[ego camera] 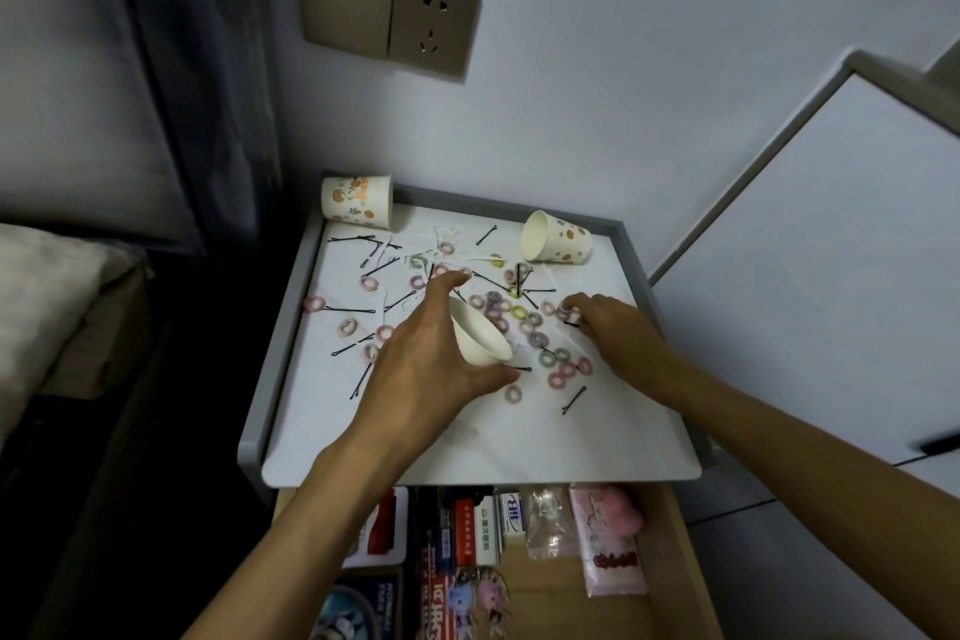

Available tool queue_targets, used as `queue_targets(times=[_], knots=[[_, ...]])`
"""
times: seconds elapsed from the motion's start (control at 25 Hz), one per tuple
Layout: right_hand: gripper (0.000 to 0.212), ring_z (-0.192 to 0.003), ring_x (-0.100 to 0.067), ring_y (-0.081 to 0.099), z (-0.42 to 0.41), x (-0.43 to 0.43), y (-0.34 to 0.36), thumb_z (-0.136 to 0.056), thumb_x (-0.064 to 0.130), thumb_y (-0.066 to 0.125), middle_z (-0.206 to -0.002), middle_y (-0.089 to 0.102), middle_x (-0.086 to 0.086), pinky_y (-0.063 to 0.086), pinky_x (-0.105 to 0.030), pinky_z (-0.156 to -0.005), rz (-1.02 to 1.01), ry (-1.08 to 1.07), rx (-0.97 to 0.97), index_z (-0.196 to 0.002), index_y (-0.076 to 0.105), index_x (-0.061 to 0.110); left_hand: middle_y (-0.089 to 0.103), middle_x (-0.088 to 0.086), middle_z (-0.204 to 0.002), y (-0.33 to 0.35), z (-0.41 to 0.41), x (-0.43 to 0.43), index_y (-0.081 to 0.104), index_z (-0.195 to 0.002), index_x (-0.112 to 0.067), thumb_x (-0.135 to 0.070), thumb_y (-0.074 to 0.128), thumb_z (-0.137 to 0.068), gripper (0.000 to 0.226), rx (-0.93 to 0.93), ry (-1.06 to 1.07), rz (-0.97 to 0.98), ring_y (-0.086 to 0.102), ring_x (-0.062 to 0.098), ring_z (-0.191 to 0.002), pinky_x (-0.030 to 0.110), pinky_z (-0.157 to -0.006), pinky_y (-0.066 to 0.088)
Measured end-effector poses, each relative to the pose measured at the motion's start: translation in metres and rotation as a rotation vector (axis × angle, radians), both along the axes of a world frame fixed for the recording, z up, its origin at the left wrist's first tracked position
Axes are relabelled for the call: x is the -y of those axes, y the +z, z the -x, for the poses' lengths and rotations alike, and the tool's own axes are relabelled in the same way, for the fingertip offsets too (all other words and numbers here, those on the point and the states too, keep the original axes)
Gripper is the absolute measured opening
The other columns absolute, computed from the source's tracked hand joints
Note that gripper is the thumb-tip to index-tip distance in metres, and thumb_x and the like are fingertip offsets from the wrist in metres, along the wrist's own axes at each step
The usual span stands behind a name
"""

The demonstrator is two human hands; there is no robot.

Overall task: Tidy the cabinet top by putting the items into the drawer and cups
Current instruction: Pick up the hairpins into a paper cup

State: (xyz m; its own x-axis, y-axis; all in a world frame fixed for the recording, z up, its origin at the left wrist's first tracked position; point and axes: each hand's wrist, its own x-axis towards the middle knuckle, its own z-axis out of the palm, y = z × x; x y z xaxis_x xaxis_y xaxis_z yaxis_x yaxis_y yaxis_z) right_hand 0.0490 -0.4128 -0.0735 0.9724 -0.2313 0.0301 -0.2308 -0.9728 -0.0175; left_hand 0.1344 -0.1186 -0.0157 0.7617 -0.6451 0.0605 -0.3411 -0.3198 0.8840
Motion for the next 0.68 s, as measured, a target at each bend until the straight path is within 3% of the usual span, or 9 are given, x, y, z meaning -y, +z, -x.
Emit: queue_targets(times=[0.2,0.4,0.52,0.6,0.68], knots=[[0.035,-0.097,-0.022,0.058,-0.005,0.007,0.012,-0.099,0.01,0.048,-0.116,0.061,-0.013,0.038,-0.024,-0.079,-0.125,-0.047,-0.001,-0.135,0.047,0.013,0.049,-0.016,-0.108,0.0,0.0,0.0,0.03,-0.138,-0.04,-0.042,0.088,-0.062,0.095,-0.009,-0.001,0.006,0.046,0.008,-0.096,0.02,-0.071,0.035],[0.051,-0.095,-0.014,0.054,-0.001,0.015,0.022,-0.095,0.002,0.055,-0.123,0.06,-0.014,0.035,-0.018,-0.08,-0.131,-0.042,0.035,-0.143,0.042,0.01,0.049,-0.016,-0.108,0.002,0.0,0.001,0.031,-0.137,-0.04,-0.04,0.088,-0.062,0.094,-0.019,0.003,0.004,0.046,0.009,-0.097,0.023,-0.076,0.036],[0.04,-0.095,-0.019,0.062,0.006,0.006,0.033,-0.093,0.004,0.06,-0.12,0.066,-0.014,0.04,-0.02,-0.084,-0.108,0.052,0.132,-0.132,0.057,0.008,0.05,-0.015,-0.109,0.002,0.0,0.001,0.031,-0.137,-0.039,-0.04,0.088,-0.062,0.094,-0.016,0.004,0.006,0.047,0.009,-0.098,0.024,-0.076,0.036],[0.028,-0.089,-0.025,0.068,0.013,-0.008,0.04,-0.089,0.006,0.066,-0.105,0.072,-0.011,0.05,-0.028,-0.08,-0.08,0.195,0.134,-0.116,0.069,0.01,0.051,-0.013,-0.109,0.002,-0.001,0.001,0.032,-0.138,-0.038,-0.041,0.088,-0.062,0.094,-0.018,0.006,0.003,0.048,0.01,-0.098,0.025,-0.075,0.036],[0.022,-0.078,-0.021,0.069,0.024,-0.025,0.043,-0.081,0.008,0.076,-0.091,0.075,-0.005,0.054,-0.03,-0.071,-0.08,0.325,0.077,-0.101,0.076,0.013,0.051,-0.012,-0.109,0.003,-0.001,0.001,0.032,-0.138,-0.038,-0.041,0.088,-0.062,0.094,-0.02,0.008,0.003,0.049,0.011,-0.098,0.026,-0.076,0.037]])
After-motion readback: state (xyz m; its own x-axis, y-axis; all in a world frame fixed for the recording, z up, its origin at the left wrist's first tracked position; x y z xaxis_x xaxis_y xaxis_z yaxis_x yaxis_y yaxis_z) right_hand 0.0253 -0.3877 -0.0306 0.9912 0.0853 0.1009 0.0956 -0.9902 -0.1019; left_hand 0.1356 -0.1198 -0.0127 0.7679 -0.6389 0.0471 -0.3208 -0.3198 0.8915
